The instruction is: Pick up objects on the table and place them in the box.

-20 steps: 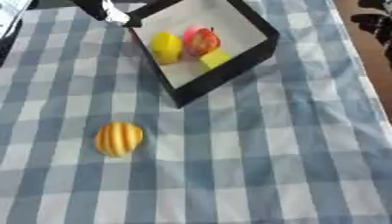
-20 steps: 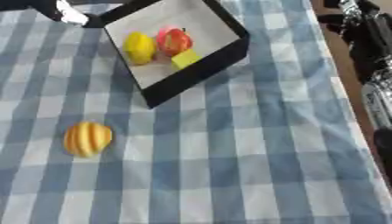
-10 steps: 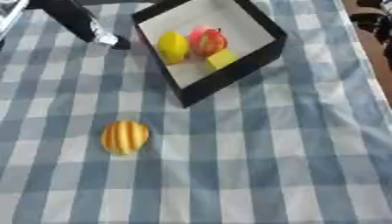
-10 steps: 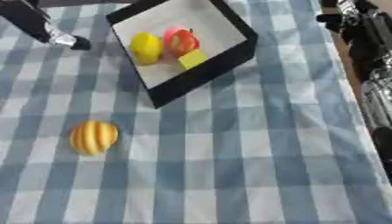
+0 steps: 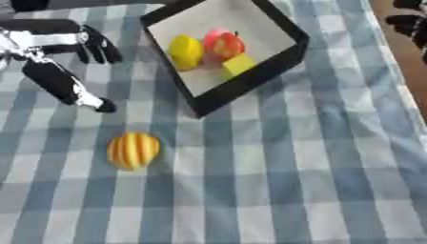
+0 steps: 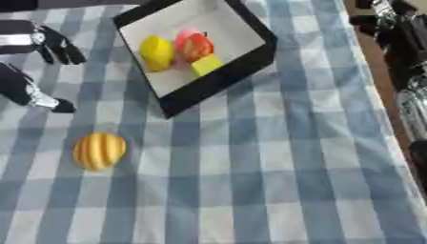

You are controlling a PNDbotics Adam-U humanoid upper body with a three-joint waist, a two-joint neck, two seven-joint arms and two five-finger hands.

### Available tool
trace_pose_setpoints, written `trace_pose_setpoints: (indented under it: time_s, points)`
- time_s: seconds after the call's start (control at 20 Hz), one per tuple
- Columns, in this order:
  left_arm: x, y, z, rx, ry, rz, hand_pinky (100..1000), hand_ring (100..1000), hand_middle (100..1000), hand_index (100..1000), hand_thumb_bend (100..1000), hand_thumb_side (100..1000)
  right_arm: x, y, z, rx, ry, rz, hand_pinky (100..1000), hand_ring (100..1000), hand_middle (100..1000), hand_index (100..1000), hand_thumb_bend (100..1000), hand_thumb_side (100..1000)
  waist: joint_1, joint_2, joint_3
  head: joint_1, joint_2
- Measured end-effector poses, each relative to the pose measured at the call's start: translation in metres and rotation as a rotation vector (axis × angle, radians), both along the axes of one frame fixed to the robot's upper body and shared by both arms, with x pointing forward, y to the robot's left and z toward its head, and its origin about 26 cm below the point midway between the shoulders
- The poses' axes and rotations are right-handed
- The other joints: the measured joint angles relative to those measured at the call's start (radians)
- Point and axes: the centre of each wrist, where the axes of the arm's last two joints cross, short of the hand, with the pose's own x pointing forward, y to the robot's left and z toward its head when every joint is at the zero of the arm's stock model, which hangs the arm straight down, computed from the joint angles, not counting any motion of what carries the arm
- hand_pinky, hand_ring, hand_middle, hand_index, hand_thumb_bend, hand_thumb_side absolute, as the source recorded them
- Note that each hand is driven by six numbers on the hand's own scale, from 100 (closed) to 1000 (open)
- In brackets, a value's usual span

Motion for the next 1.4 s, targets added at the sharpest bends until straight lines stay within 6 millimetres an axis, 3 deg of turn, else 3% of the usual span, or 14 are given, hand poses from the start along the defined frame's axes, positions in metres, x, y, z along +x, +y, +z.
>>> trace_pose_setpoints:
  time_s: [0.3,0.7,0.75,0.8,1.4]
  points:
    - [-0.025,0.002,-0.023,-0.062,0.058,0.031,735,765,723,829,613,377,0.000,0.002,0.000,-0.006,0.004,0.010,915,788,809,763,100,764,0.000,0.000,-0.013,0.014,0.000]
    - [-0.044,-0.012,-0.014,-0.141,0.011,-0.001,724,749,700,814,667,421,0.000,0.003,-0.002,-0.017,0.011,0.010,914,787,808,762,100,772,0.000,0.000,-0.014,0.015,0.003]
    - [-0.047,-0.014,-0.014,-0.148,0.011,-0.007,723,746,696,812,741,430,0.000,0.003,-0.002,-0.018,0.012,0.010,914,787,808,762,100,770,0.000,0.000,-0.014,0.015,0.003]
    - [-0.048,-0.015,-0.013,-0.154,0.011,-0.011,722,743,693,809,683,438,0.000,0.003,-0.002,-0.019,0.013,0.010,914,787,808,762,100,773,0.000,0.000,-0.014,0.015,0.004]
    - [-0.051,-0.022,-0.023,-0.115,0.024,0.025,737,746,691,801,623,382,0.000,0.003,-0.003,-0.024,0.018,0.008,913,786,808,760,100,772,0.000,0.000,-0.016,0.014,0.005]
